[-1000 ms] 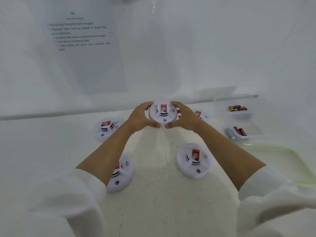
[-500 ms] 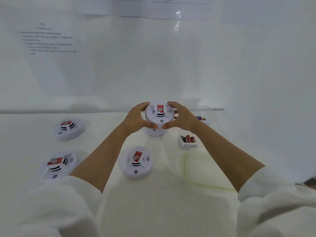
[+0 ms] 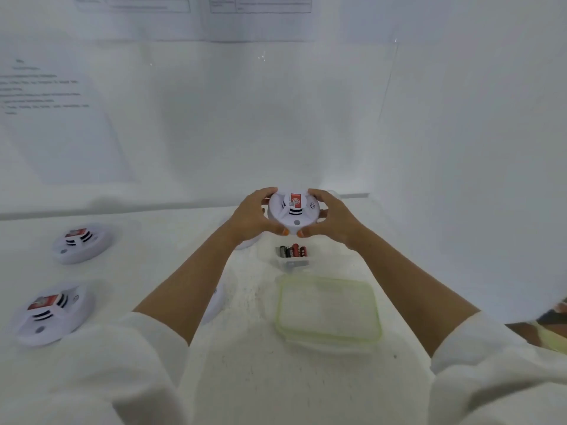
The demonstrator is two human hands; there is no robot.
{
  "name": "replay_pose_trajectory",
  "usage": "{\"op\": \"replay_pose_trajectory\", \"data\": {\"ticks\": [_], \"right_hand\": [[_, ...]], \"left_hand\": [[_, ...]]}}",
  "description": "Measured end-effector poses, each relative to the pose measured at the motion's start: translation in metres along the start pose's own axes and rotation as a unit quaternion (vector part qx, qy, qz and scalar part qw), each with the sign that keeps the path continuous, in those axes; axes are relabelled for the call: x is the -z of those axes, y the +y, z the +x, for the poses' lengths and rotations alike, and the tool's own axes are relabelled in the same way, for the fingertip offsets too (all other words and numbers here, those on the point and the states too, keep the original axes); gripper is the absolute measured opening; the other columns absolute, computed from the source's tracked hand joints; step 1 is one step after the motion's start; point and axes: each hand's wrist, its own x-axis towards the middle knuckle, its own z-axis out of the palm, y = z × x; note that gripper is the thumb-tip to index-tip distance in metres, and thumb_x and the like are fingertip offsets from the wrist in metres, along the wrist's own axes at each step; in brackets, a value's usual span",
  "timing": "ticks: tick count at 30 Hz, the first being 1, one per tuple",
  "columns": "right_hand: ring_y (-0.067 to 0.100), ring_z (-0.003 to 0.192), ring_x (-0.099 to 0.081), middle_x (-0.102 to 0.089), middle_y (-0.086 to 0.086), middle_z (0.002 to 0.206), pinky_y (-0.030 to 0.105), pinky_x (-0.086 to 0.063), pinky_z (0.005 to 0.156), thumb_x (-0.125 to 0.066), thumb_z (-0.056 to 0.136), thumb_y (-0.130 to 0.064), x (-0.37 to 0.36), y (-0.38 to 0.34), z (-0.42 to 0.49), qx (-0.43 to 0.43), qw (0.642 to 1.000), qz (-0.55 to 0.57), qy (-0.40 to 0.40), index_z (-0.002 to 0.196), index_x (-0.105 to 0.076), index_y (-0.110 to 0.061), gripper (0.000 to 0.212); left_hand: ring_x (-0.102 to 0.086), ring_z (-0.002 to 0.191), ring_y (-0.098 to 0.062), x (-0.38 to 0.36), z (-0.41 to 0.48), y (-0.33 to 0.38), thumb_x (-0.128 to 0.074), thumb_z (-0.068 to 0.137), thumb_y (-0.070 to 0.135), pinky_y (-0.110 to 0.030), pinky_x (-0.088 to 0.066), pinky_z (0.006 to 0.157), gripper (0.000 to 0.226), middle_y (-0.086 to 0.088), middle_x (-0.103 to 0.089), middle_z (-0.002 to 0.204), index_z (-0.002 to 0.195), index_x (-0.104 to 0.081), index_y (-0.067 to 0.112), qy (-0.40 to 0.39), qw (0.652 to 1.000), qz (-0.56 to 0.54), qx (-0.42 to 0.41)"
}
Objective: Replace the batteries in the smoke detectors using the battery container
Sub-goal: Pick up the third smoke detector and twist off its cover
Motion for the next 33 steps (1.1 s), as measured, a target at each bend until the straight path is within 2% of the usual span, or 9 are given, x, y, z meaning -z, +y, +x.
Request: {"op": "replay_pose_trajectory", "data": {"ticks": [2,8,15,18,20,22,26,29,33], "right_hand": [[0.017,0.101,-0.053,-0.046,-0.005,0.121,0.016,-0.046,0.075,-0.085,0.058,-0.001,0.011,0.006,0.0,0.005,1.0,0.005,-0.002,0.135,-0.038,-0.014,0.092],[0.013,0.095,-0.054,-0.049,-0.003,0.122,0.007,-0.049,0.066,-0.084,0.058,0.002,0.037,0.016,0.006,0.029,0.999,0.034,-0.003,0.134,-0.04,-0.015,0.089],[0.016,0.109,-0.058,-0.049,-0.003,0.134,0.021,-0.053,0.084,-0.074,0.075,-0.01,0.053,0.005,0.012,0.052,0.991,0.105,-0.058,0.138,-0.04,-0.02,0.072],[0.012,0.101,-0.061,-0.048,-0.009,0.135,0.024,-0.054,0.081,-0.055,0.092,-0.016,0.064,-0.003,0.016,0.031,0.971,0.229,-0.067,0.137,-0.04,-0.023,0.049],[0.015,0.093,-0.06,-0.05,-0.009,0.13,0.028,-0.054,0.083,-0.049,0.095,-0.019,0.068,-0.004,0.021,0.016,0.964,0.263,-0.041,0.136,-0.041,-0.024,0.042],[0.017,0.089,-0.057,-0.052,0.001,0.126,0.031,-0.05,0.084,-0.048,0.095,-0.023,0.066,0.0,0.026,-0.021,0.977,0.211,-0.029,0.134,-0.043,-0.02,0.039],[0.018,0.079,-0.06,-0.063,0.007,0.103,0.027,-0.051,0.074,-0.048,0.094,-0.035,0.055,0.007,0.027,-0.081,0.973,0.18,-0.123,0.121,-0.055,-0.008,0.039],[0.02,0.08,-0.065,-0.065,0.009,0.098,0.033,-0.054,0.082,-0.05,0.093,-0.032,0.051,0.01,0.026,-0.082,0.955,0.238,-0.157,0.12,-0.054,-0.003,0.04],[0.027,0.083,-0.066,-0.065,0.009,0.1,0.038,-0.057,0.079,-0.062,0.083,-0.023,0.049,0.012,0.028,-0.098,0.938,0.308,-0.123,0.113,-0.049,-0.008,0.036]], "left_hand": [[-0.048,0.117,-0.015,-0.011,0.006,0.002,-0.085,0.056,-0.003,-0.012,-0.042,0.079,0.094,-0.002,-0.049,0.133,0.137,-0.039,0.011,0.0,1.0,-0.012,0.006],[-0.04,0.129,-0.021,-0.034,0.019,0.014,-0.086,0.049,0.008,-0.043,-0.04,0.105,0.112,-0.004,-0.039,0.142,0.144,-0.028,0.017,-0.006,1.0,-0.003,0.009],[-0.037,0.114,-0.014,-0.049,0.036,0.023,-0.088,0.057,0.023,-0.027,-0.037,0.097,0.127,-0.005,-0.032,0.132,0.146,0.001,0.038,-0.037,0.996,0.081,-0.003],[-0.047,0.115,-0.016,-0.041,0.037,0.028,-0.089,0.053,0.021,-0.034,-0.049,0.094,0.116,0.005,-0.04,0.127,0.141,-0.016,0.042,-0.042,0.999,0.016,-0.02],[-0.05,0.11,-0.011,-0.036,0.035,0.032,-0.084,0.06,0.001,-0.025,-0.053,0.081,0.105,0.012,-0.043,0.122,0.135,-0.022,0.04,-0.045,0.997,-0.063,-0.026],[-0.052,0.11,-0.013,-0.034,0.035,0.032,-0.083,0.057,-0.003,-0.024,-0.053,0.078,0.106,0.004,-0.046,0.126,0.136,-0.024,0.034,-0.043,0.991,-0.123,-0.039],[-0.05,0.12,-0.032,-0.039,0.034,0.029,-0.088,0.051,0.008,-0.035,-0.052,0.087,0.11,-0.019,-0.046,0.133,0.141,-0.024,0.011,-0.063,0.986,-0.149,-0.045],[-0.047,0.124,-0.032,-0.041,0.031,0.025,-0.089,0.051,0.01,-0.043,-0.051,0.093,0.111,-0.015,-0.047,0.135,0.142,-0.026,0.015,-0.067,0.987,-0.141,-0.032],[-0.049,0.121,-0.017,-0.041,0.023,0.019,-0.083,0.056,-0.007,-0.028,-0.053,0.085,0.106,-0.001,-0.049,0.132,0.141,-0.026,0.02,-0.031,0.987,-0.149,-0.047]]}}
